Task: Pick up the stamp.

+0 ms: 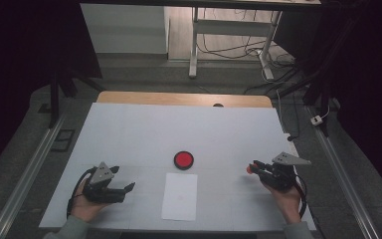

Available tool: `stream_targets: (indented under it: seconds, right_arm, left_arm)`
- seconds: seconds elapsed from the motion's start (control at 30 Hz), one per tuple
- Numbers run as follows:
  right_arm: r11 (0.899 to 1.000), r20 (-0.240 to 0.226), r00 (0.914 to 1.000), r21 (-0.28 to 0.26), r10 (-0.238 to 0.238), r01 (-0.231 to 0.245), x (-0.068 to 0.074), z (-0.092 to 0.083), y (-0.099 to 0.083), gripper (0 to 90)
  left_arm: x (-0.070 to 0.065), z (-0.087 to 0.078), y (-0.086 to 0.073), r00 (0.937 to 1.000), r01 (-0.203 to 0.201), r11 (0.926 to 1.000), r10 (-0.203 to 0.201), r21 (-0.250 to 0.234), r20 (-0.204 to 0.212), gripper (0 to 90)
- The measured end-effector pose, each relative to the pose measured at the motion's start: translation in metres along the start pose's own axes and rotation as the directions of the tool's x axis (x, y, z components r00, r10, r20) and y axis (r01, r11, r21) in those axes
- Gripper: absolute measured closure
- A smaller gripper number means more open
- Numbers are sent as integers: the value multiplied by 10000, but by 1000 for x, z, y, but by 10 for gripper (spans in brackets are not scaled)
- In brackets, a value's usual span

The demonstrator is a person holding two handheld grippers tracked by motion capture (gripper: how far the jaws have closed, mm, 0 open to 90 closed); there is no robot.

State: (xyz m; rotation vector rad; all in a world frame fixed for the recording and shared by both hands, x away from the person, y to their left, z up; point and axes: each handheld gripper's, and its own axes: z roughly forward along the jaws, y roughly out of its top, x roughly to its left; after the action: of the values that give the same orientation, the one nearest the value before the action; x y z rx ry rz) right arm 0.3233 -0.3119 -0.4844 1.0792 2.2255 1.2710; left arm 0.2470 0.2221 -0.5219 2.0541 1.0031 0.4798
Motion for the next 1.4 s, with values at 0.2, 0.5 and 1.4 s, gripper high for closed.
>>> stream_targets:
  seconds: [0.2,0.5,1.4]
  right_arm:
    - [9996,-111,9999,-261,43,-46,5,2,3,719]
    - [9978,-226,9997,-660,23,-38,11,6,8,719]
    - [9934,-843,9960,-1126,-295,199,39,25,26,719]
  left_arm:
    - [0,0,0,10000,8,10000,-8,-17,1,176]
    - [0,0,0,10000,13,10000,-13,-13,17,175]
    - [-1,2,0,10000,-24,10000,24,73,8,175]
